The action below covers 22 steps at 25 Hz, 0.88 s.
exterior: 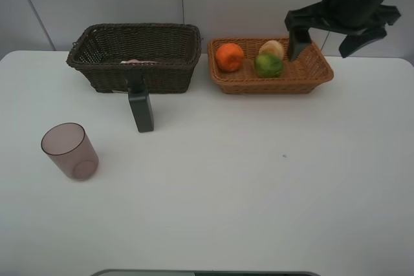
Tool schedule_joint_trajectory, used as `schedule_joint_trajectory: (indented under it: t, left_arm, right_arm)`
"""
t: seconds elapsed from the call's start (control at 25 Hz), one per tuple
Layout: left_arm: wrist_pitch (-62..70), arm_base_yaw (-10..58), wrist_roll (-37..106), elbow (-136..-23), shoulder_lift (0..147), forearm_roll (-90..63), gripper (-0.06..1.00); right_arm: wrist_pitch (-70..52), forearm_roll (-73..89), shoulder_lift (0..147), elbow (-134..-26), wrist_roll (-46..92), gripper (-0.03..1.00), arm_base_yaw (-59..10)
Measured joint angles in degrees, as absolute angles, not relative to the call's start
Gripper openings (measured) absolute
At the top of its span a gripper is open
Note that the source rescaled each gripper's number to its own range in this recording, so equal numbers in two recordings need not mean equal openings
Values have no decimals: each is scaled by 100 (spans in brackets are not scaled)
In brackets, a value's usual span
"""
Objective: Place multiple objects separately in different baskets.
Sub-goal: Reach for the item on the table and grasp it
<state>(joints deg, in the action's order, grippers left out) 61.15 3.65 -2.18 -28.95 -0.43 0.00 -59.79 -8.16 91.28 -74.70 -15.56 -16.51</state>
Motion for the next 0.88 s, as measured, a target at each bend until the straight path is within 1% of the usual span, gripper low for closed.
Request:
schedule_joint_trajectory:
  t: [0.12,0.28,0.64,0.88]
  left_arm:
    - [6115,365,-218,-2895,-43,0,100]
    - [6115,365,-218,-2895,-43,0,100]
    - [6115,365,-218,-2895,-43,0,100]
    - [6115,365,-218,-2895,-43,0,100]
  right_arm:
    - [-6018,-816,8178,-6845,-1401,92,-1197]
    - [-6033,-839,6925,-6219,-1232,92,-832]
    - [-6061,-775,4249,-5279,-1097,92,-808]
    - [-6295,-678,2673,-4714,-713,92,-808]
